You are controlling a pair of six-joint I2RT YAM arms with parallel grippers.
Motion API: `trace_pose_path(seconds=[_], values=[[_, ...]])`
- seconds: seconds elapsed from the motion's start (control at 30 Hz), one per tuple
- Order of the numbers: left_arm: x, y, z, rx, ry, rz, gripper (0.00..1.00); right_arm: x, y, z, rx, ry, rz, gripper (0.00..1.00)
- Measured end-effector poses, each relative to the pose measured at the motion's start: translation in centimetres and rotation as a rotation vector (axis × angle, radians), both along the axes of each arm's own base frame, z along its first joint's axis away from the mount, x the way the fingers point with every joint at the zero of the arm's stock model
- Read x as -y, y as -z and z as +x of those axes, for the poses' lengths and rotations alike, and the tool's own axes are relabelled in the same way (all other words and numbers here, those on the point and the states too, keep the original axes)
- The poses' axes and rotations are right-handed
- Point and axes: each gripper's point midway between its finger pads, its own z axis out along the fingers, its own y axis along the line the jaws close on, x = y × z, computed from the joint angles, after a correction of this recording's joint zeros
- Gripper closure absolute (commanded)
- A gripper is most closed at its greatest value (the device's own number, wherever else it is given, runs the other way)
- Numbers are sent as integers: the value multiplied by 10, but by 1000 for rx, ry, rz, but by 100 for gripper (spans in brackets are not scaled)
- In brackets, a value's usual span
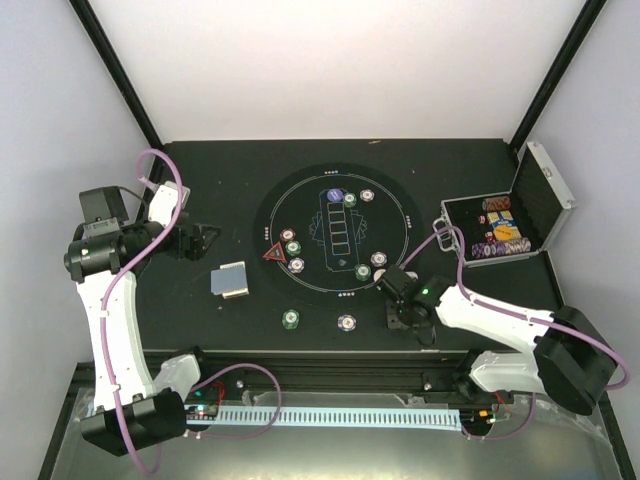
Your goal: Distribute texas hold em gaming equipment
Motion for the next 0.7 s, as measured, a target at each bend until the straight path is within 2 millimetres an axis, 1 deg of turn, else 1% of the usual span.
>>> trace_pose_path(seconds=[0.13, 0.23, 0.33, 0.43, 0.5, 0.57, 0.63, 0.7], values=[[0, 0, 0, 0, 0, 0, 1, -2, -8, 3, 11, 1, 6, 70], [0, 0, 0, 0, 0, 0, 1, -7, -19, 8, 34, 2, 22, 71], [0, 0, 0, 0, 0, 0, 1, -12, -36, 16, 68, 1, 40, 71], [0, -2, 0, 4, 0, 2, 1, -23, -61, 31, 115, -7, 64, 71], [0, -4, 0, 11, 0, 4, 1, -34, -81, 47, 148, -14, 76, 71], [0, -5, 0, 13, 0, 5, 1, -49, -98, 70, 179, -22, 84, 71], [0, -5, 0, 13, 0, 5, 1, -65, -109, 96, 196, -31, 80, 71], [0, -5, 0, 12, 0, 4, 1, -82, -113, 125, 209, -40, 76, 71]])
